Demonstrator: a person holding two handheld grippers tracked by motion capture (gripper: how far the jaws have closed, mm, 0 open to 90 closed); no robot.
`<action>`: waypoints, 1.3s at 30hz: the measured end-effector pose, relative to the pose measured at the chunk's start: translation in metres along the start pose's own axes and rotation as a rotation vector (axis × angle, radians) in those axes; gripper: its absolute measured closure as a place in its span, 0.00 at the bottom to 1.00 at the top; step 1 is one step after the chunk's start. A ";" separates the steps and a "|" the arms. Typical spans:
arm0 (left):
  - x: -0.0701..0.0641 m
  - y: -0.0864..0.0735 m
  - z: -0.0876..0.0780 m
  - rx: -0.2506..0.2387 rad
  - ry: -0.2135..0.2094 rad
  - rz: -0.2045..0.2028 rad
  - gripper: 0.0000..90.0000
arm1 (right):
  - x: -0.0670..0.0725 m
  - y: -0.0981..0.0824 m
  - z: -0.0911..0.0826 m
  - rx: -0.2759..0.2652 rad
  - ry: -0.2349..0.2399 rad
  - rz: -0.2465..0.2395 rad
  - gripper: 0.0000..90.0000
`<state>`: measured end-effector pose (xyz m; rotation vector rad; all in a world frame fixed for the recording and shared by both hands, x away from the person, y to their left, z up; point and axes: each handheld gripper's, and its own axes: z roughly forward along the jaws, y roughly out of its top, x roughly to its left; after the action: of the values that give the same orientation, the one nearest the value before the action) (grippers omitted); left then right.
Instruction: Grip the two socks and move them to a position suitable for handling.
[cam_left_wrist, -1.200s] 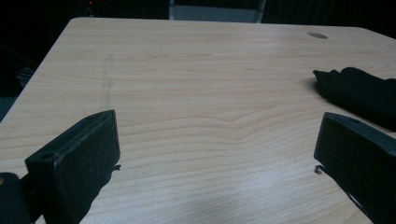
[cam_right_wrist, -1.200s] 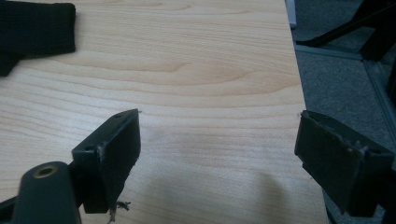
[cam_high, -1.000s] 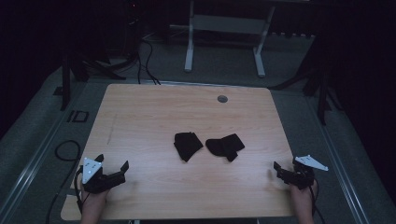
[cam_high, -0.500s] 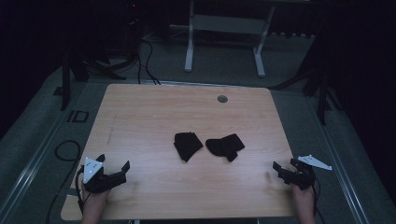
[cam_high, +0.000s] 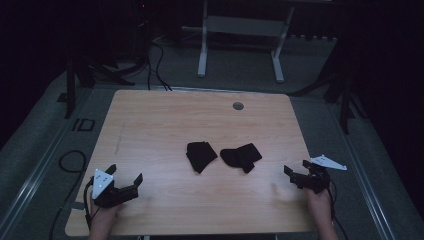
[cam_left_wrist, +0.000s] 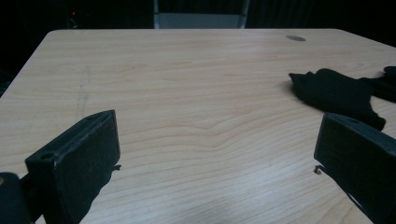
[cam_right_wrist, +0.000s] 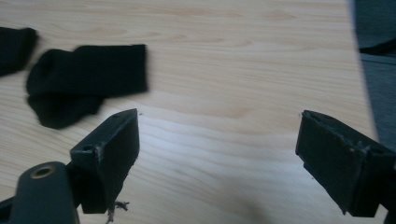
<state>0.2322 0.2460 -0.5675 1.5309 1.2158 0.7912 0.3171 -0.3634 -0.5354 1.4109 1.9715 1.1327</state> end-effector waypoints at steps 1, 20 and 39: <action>-0.001 0.000 0.000 -0.001 -0.005 0.001 0.00 | 0.002 0.002 0.002 0.001 0.009 -0.004 0.15; -0.002 0.001 -0.001 -0.002 -0.038 -0.010 0.01 | 0.076 0.044 0.051 0.030 0.146 -0.118 0.15; 0.000 0.001 0.000 0.013 -0.053 -0.020 0.01 | 0.125 0.046 0.127 0.148 0.125 -0.152 0.17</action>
<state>0.2322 0.2457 -0.5664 1.5382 1.1979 0.7265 0.3914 -0.1965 -0.5563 1.2618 2.2500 1.0481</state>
